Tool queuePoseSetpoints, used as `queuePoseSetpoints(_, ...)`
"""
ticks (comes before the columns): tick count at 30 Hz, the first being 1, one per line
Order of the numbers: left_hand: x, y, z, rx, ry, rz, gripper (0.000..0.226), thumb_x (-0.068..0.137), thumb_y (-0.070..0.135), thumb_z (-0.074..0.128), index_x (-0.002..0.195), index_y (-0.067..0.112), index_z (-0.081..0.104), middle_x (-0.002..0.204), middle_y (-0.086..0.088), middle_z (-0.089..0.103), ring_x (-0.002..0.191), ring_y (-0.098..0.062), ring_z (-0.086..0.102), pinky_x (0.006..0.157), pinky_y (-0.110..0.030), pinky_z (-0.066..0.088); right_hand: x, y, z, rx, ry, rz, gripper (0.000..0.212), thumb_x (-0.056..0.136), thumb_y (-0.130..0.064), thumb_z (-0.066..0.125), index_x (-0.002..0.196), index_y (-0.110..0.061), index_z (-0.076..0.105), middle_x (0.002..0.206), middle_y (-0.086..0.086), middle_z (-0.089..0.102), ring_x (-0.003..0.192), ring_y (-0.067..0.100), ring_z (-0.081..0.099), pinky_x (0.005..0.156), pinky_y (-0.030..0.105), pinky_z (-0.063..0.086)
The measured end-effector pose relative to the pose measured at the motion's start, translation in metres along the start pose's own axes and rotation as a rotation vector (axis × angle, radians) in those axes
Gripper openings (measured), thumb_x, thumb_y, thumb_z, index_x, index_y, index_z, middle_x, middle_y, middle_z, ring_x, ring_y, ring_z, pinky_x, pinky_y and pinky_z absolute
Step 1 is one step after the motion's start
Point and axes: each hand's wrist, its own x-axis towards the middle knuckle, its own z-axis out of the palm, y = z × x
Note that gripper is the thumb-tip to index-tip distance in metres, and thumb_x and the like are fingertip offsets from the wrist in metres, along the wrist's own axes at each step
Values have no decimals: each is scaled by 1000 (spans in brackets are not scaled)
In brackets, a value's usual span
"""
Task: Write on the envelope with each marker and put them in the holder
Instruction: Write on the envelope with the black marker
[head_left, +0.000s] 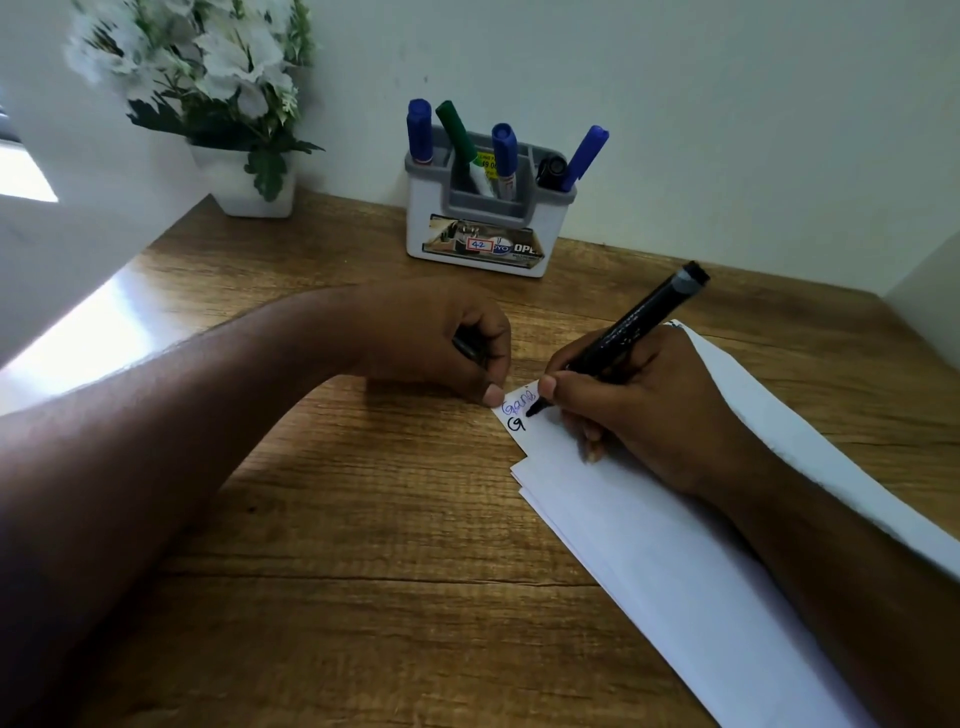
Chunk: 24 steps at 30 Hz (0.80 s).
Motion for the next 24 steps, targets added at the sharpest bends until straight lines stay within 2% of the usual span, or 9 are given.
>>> queuePoseSetpoints(8, 1, -1, 0, -7, 18, 10, 8, 77, 29, 75, 82, 30, 68, 80, 21, 65, 79, 12, 56, 58, 2, 38, 0, -1, 1, -59, 10, 6, 8, 82, -5, 72, 75, -1, 70, 46, -2, 59, 39, 15, 53, 40, 26, 46)
queuePoseSetpoints(12, 1, -1, 0, -4, 6, 8, 8, 77, 29, 74, 82, 31, 68, 80, 24, 65, 78, 12, 56, 57, 0, 38, 0, 0, 2, -61, 46, 17, 8, 82, -4, 71, 75, 0, 69, 44, -3, 59, 35, 14, 51, 38, 24, 45)
queuePoseSetpoints(18, 1, 0, 0, 11, -2, 9, 8, 77, 32, 74, 82, 31, 67, 82, 30, 63, 79, 13, 56, 64, -12, 37, -1, -2, 2, -52, 62, 36, 10, 82, -8, 72, 77, 0, 68, 45, -1, 58, 37, 13, 52, 38, 25, 46)
queuePoseSetpoints(24, 1, -1, 0, 15, 10, 17, 9, 76, 32, 75, 83, 31, 68, 85, 29, 64, 83, 12, 56, 64, -8, 38, 0, -2, 3, -27, 83, 66, 11, 83, -7, 71, 75, 0, 68, 44, 0, 57, 35, 12, 51, 38, 23, 45)
